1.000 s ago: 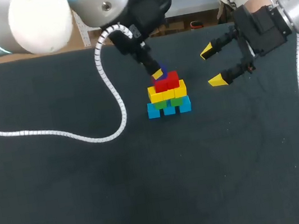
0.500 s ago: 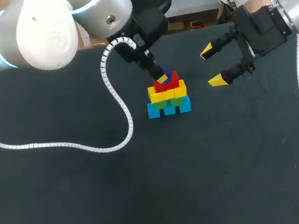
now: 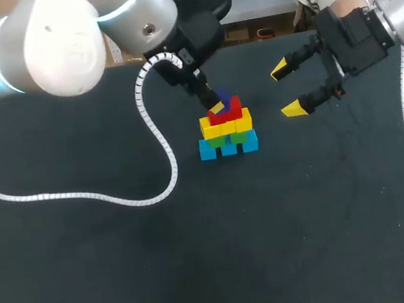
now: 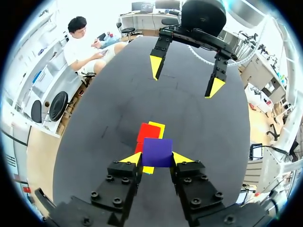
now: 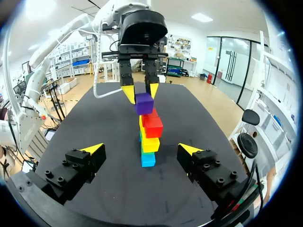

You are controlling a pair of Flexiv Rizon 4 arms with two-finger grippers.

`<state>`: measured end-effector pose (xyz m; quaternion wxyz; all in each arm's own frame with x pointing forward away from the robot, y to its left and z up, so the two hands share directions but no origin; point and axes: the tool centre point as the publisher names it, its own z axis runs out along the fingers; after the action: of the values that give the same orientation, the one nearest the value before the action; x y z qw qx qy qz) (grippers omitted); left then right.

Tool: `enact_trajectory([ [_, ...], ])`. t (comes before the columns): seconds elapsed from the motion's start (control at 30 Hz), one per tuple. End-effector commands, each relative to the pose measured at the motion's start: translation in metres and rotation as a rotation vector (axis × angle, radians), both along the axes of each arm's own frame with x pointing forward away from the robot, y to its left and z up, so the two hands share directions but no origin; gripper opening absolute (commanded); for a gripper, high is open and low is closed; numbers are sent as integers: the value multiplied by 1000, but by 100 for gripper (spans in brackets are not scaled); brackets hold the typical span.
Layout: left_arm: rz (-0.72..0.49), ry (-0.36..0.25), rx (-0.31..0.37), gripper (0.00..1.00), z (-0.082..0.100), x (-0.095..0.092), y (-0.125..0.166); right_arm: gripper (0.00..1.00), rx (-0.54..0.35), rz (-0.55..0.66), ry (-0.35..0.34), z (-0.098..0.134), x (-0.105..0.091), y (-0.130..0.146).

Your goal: Place the blue cubes, place green cubes on the blue cubes, place the yellow cubes on the green cubes, then place the red cubes on the yellow cubes, and place purple cube on the red cubes.

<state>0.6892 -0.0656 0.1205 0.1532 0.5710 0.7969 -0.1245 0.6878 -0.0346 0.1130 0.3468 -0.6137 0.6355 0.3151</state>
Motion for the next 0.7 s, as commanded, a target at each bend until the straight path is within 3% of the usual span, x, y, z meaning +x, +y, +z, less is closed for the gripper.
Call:
enact_trajectory([
  [0.03, -5, 10, 4, 0, -1, 4, -3, 100, 1, -1, -2, 0, -1, 0],
  [0.7, -47, 5, 11, 0, -2, 24, -7, 100, 1, -1, -2, 0, -1, 0],
])
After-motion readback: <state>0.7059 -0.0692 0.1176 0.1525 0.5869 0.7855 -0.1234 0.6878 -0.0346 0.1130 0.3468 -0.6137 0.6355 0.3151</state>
